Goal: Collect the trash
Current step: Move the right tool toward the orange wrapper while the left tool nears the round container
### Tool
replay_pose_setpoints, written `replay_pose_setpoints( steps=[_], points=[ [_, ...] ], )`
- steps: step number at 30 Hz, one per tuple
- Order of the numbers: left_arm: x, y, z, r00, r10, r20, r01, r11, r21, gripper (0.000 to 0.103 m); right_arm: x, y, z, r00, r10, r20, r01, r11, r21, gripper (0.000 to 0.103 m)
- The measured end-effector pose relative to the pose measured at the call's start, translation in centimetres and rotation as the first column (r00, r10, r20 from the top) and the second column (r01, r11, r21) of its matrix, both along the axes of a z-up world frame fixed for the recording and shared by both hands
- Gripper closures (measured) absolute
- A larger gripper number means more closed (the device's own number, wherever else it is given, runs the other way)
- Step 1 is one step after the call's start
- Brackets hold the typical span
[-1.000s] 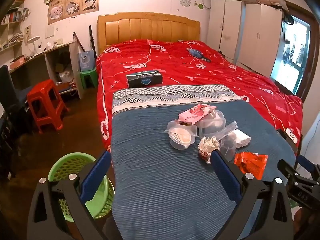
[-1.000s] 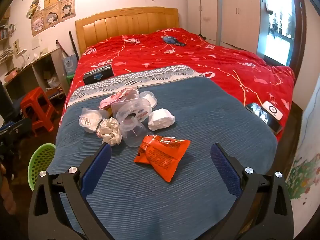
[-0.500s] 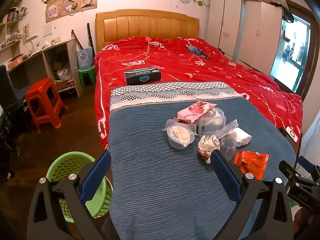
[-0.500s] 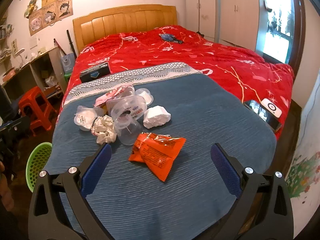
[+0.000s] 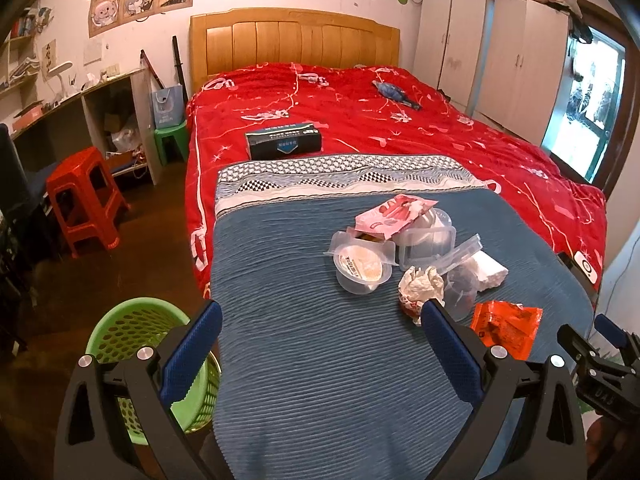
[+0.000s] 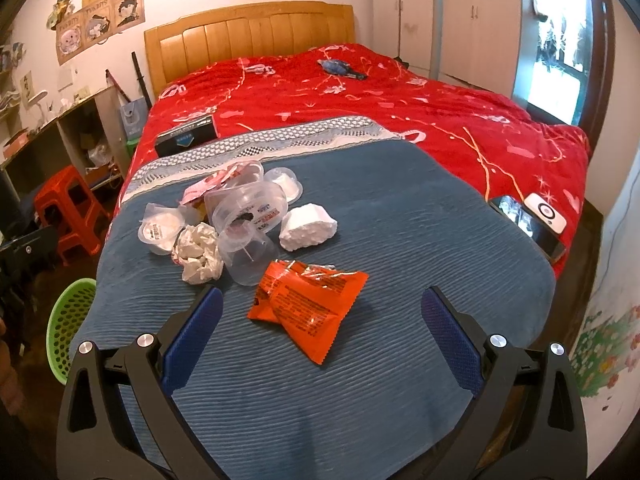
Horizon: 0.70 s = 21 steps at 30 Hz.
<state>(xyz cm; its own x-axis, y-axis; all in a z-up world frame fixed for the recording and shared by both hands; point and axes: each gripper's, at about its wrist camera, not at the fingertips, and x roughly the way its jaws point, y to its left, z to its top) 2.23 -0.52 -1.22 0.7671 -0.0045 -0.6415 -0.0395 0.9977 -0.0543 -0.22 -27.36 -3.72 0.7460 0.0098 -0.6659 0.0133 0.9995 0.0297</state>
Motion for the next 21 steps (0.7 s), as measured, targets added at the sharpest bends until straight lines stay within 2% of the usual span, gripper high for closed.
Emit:
replay_pose_setpoints(
  steps=[13,18,21],
  points=[
    [1.5,-0.3,-0.6,0.999,-0.014,-0.031,0.014,1.0,0.02,0.007,2.2,-1.7,-1.6,0.998,0.011,-0.056,-0.009,1.0,0.023,0.005],
    [2.6,-0.7,-1.1,0.997,-0.028,-0.065,0.031,0.998,0.055,0.007,3.5,-2.1,-2.5,0.995,0.04,-0.089,-0.038,0.999,0.026,0.005],
    [3.2,-1.0,-1.4,0.997,-0.036,-0.065,0.039,0.998,0.044,0.007,4.3,-2.0,-3.1,0.992,0.064,-0.111,-0.061,0.998,0.033,0.005]
  ],
)
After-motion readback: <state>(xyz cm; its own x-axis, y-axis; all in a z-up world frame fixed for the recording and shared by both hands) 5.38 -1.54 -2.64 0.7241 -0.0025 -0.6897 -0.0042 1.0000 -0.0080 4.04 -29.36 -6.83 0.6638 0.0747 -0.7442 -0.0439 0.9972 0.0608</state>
